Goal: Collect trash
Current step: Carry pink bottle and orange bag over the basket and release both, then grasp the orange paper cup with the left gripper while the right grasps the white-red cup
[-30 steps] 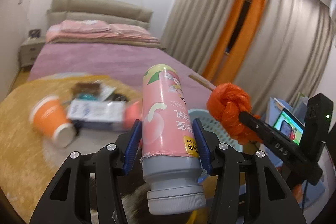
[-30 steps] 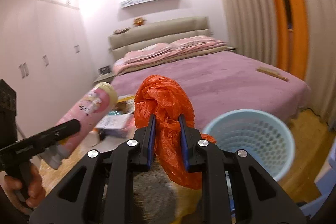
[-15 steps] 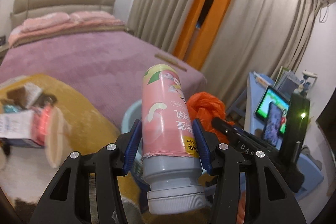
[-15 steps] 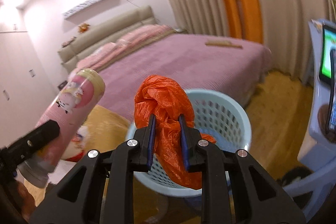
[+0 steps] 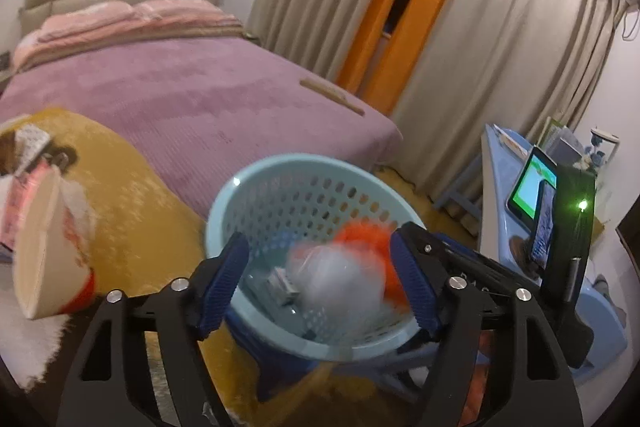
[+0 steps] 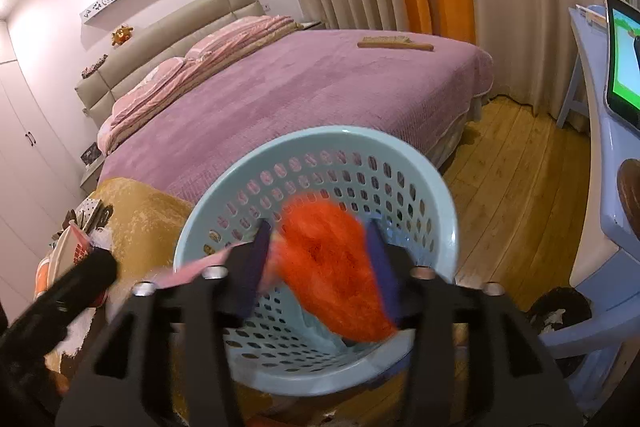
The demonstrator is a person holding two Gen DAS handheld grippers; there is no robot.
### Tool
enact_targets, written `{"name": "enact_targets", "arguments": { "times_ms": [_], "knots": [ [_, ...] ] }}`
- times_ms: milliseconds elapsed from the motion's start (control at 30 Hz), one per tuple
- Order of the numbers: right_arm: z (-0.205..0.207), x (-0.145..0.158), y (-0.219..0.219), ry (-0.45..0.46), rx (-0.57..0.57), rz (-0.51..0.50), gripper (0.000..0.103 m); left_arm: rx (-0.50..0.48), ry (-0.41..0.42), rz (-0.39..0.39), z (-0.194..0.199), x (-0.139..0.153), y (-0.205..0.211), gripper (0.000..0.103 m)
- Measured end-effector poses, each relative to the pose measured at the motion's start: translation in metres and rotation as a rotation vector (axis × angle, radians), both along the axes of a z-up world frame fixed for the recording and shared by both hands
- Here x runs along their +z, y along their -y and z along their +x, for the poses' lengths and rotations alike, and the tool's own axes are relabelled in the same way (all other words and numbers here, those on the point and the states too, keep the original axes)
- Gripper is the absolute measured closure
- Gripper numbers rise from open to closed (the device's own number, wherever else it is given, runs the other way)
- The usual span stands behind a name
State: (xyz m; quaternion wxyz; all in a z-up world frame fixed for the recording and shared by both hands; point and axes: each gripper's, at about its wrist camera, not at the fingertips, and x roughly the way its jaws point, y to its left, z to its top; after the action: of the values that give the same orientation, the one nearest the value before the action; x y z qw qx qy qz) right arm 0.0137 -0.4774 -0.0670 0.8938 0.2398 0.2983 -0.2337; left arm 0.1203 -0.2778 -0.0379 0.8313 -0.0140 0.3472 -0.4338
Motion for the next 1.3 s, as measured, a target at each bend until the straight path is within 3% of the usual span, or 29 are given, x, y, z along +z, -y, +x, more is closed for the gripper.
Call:
{"name": "enact_targets", "arguments": {
  "times_ms": [400,600,733,933,1000,1200,1300],
  "knots": [
    [-0.005,0.039,-0.044,0.092,0.125,-0.049,0.053,0.071,0.064,-0.103,-0.017,0.043,-0.056,0.031],
    [0.003,0.062,-0.085,0.139,0.224,-0.091,0.053,0.179,0.092,-0.131,-0.015,0.061,-0.105,0.031],
    [0.017,0.068,-0.114,0.148,0.298,-0.107,0.053,0.303,0.103,-0.127,-0.003,0.068,-0.150,0.031],
    [0.042,0.066,-0.154,0.130,0.386,-0.117,0.053,0.522,0.074,-0.094,0.026,0.066,-0.219,0.031],
    [0.050,0.063,-0.165,0.123,0.409,-0.119,0.053,0.598,0.055,-0.067,0.039,0.061,-0.243,0.027],
    [0.076,0.055,-0.197,0.101,0.478,-0.103,0.052,0.715,-0.018,-0.022,0.067,0.040,-0.289,0.017],
    [0.085,0.051,-0.211,0.100,0.490,-0.119,0.043,0.737,-0.069,-0.018,0.078,0.025,-0.299,0.016]
  ]
}}
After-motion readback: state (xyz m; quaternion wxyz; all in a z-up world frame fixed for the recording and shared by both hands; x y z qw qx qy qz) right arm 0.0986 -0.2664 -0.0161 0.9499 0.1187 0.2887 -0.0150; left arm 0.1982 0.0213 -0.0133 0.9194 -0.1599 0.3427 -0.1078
